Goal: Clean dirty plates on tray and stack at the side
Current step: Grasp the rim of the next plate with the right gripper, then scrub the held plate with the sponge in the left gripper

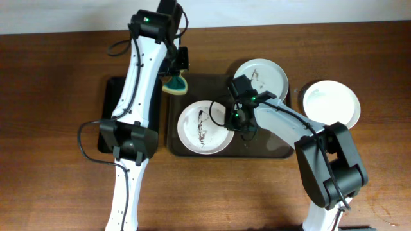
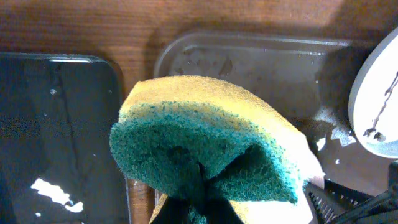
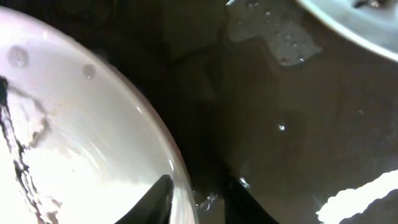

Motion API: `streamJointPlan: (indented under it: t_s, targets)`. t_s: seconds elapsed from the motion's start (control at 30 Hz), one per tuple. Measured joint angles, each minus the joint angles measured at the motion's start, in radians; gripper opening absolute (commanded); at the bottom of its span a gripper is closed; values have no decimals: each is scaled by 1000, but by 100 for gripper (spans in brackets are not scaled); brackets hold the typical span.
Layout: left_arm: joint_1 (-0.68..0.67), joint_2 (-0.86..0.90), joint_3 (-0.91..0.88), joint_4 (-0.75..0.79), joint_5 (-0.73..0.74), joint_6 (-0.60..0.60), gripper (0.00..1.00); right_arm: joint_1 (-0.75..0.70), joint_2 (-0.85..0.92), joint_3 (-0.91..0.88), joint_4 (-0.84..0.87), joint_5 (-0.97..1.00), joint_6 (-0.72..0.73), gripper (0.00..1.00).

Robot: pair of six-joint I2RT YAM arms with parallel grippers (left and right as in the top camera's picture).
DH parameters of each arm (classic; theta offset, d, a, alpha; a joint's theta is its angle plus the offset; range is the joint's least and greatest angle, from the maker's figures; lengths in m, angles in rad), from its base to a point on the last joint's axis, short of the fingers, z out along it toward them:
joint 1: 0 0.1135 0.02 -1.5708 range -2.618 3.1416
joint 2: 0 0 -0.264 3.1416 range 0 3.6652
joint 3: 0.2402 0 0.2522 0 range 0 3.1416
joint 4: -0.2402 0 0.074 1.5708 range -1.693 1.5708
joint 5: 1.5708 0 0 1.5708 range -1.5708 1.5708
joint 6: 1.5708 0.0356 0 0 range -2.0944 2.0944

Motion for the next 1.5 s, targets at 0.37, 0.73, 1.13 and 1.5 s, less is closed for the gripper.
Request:
streamJointPlan:
  t_s: [0.37, 0.73, 1.13, 1.5]
  targets:
    - [-28, 0, -133, -7, 161, 224, 0, -50, 16, 2, 43, -148, -82, 4]
    - [-113, -129, -837, 476, 192, 128, 0, -123, 39, 2, 44, -254, -150, 4]
    - [-216, -149, -840, 435, -95, -212, 0, -153, 81, -2, 118, -423, -157, 4]
    - [-161, -159, -862, 677, -109, -53, 0, -156, 82, 4, 119, -417, -105, 4]
